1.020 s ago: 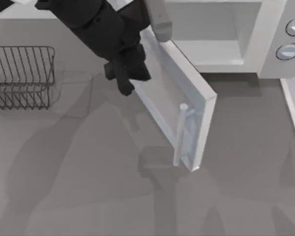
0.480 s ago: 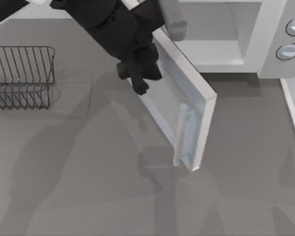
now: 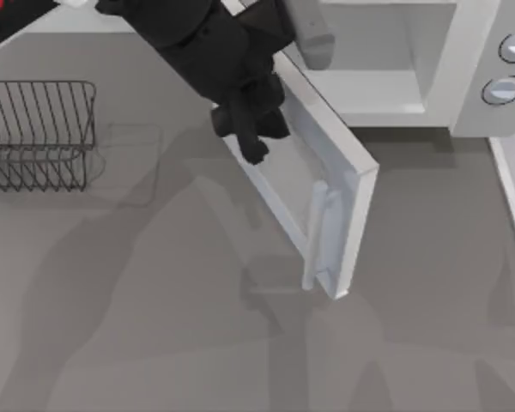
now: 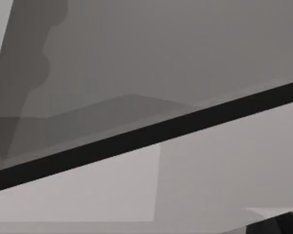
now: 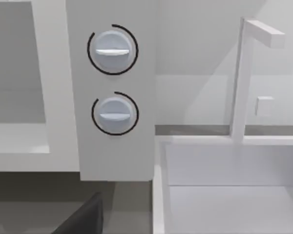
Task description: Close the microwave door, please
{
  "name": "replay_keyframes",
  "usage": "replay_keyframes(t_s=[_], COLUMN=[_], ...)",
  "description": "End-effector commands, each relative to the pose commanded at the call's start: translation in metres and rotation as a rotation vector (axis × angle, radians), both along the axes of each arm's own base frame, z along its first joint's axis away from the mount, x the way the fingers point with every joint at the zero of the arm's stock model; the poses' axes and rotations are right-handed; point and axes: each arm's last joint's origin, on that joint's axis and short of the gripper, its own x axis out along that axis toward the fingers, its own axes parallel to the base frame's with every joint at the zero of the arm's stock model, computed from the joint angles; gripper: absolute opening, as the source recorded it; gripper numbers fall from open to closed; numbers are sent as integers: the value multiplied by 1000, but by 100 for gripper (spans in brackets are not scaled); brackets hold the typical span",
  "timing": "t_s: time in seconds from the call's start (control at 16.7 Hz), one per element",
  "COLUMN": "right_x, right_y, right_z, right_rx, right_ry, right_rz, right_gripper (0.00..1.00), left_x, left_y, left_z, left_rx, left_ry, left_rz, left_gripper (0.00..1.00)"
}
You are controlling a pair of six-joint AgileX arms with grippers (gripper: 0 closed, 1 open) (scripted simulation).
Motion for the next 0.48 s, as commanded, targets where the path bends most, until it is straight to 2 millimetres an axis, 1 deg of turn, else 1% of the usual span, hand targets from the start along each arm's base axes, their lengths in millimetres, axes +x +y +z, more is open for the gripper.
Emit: replay_keyframes(t_s=[0.48], right_x=[0], right_y=[0], right_z=[0], right_rx=[0], right_ry=[0], right_rz=[0], right_gripper=[100], left_x=[0], left_y=[-14], left_z=[0], left_rx=[0], left_ry=[0], left_rz=[0], left_gripper=[0])
